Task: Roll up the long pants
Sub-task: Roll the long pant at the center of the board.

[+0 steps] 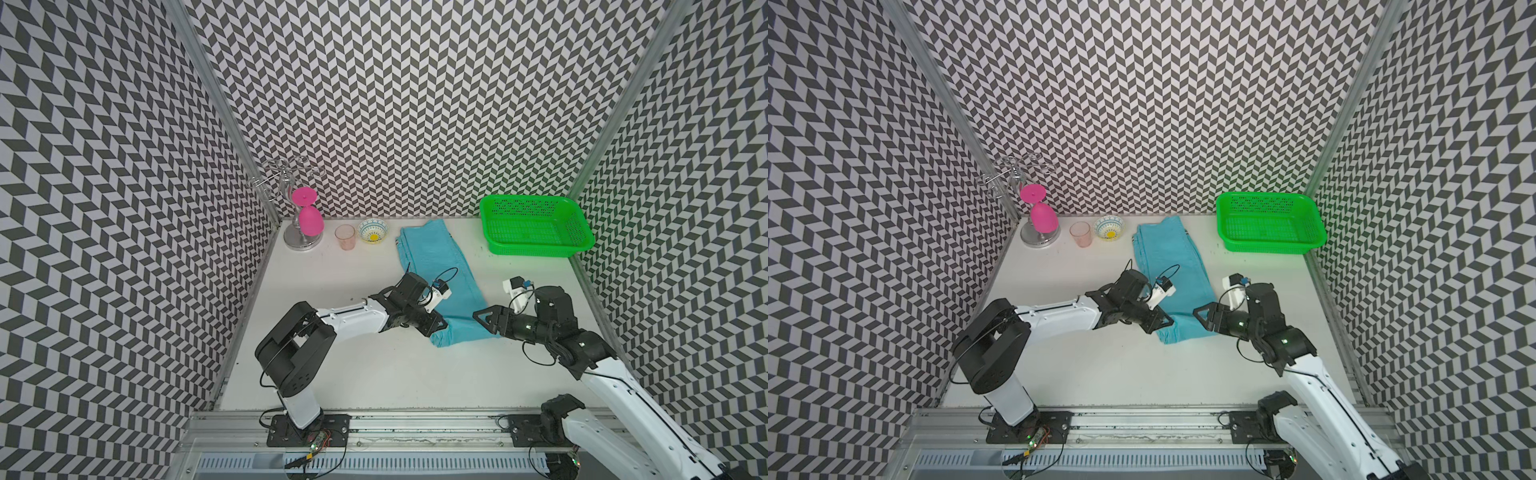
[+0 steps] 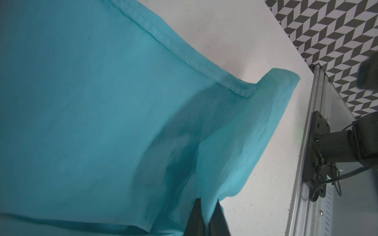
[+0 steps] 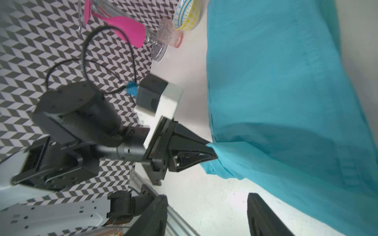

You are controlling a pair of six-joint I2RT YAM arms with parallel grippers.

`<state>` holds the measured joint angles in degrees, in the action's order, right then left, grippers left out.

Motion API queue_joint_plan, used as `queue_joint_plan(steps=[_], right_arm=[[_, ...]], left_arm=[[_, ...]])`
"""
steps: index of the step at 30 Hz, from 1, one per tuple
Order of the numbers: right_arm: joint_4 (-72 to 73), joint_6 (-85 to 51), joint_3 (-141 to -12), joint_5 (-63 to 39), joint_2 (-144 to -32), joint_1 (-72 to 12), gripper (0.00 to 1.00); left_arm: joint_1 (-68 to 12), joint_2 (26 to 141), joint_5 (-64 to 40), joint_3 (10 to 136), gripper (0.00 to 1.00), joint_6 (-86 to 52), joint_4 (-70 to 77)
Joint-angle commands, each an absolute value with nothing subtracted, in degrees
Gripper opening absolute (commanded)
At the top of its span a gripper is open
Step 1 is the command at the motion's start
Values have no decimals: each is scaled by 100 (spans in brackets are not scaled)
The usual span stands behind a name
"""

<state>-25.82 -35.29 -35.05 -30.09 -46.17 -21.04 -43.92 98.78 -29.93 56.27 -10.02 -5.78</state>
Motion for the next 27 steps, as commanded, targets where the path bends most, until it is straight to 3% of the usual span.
queue_joint_plan(steps=[1,13,17,27], right_arm=[[-2048,-3867,-3228,-2937,-4577,-2423,65],[-588,-4007,-2435,-2616,-5359,-2471,64],[-241,-3870,-2603,-2490,-5955,-2472,64],[-25,-3526,-3321,-2353,-7366,-2468,64]], left_arm=[[-4286,9856,-3247,5528,0,-1248,-658],[-3973,9677,-3467,5098,0,-1815,-278],[-3936,9662,-3242,5105,7,-1744,-384],[-4059,9647,-1732,5267,49,-1041,-711]])
